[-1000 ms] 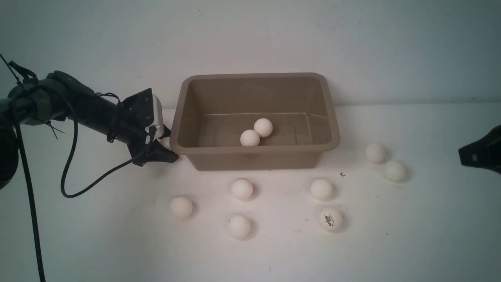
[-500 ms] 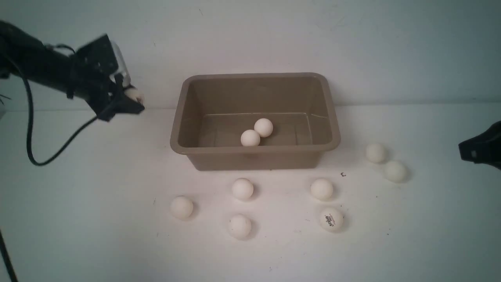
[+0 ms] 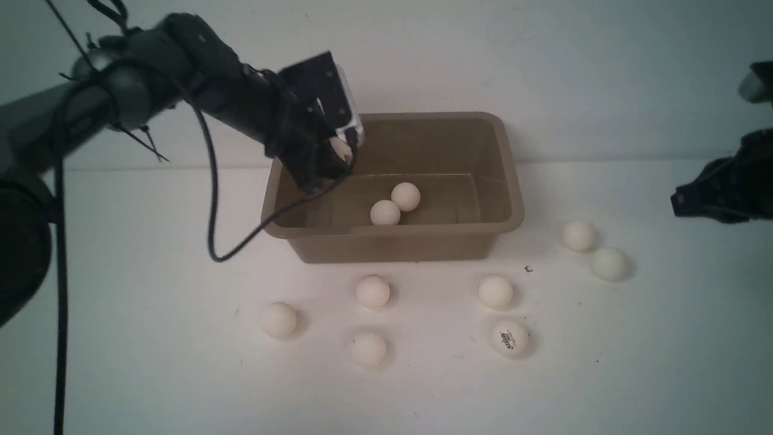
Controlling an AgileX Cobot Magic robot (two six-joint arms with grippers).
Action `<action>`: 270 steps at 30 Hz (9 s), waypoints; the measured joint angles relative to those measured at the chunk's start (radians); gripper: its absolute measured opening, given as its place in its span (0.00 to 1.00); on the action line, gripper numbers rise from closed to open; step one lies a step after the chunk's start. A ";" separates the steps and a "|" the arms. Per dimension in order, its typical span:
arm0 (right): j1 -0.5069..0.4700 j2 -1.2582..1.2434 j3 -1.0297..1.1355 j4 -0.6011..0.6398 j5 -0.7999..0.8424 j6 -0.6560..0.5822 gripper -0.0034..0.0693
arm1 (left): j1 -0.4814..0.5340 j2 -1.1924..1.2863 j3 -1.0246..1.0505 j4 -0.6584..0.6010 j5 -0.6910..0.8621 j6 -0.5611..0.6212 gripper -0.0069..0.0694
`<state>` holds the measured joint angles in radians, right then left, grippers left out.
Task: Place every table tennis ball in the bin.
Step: Use the left arm to put the table tennis ball into the box, then use the right arm to clamp the table tennis ball closest to it, then use the right arm to put the table tennis ball into the box, then use the right arm to clamp the table tennis ball closest to it, then use the right arm to put the table tennis ball into the box, then use the left arm to clamp the table tennis ball closest to it, then use the left arm to put the table tennis ball into the box
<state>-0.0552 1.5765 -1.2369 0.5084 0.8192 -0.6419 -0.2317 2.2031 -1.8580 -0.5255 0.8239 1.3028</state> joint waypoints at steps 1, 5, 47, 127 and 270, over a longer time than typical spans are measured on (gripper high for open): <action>0.000 0.021 -0.031 -0.004 0.013 0.001 0.19 | -0.006 0.001 0.000 0.025 -0.001 -0.033 0.54; 0.000 0.082 -0.116 -0.007 0.069 0.010 0.29 | -0.014 0.001 0.000 0.077 -0.011 -0.119 0.54; 0.099 0.507 -0.294 -0.262 0.192 0.222 0.77 | 0.011 -0.347 -0.379 0.157 0.365 -0.454 0.86; 0.251 0.534 -0.712 -0.508 0.430 0.419 0.75 | 0.241 -0.981 1.277 -0.261 -0.273 -0.153 0.09; 0.465 0.543 -0.999 -0.423 0.435 0.405 0.74 | 0.101 -0.656 0.901 -0.465 -0.384 -0.173 0.55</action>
<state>0.4101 2.1191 -2.2358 0.0857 1.2537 -0.2368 -0.1309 1.5473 -0.9572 -0.9901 0.4400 1.1295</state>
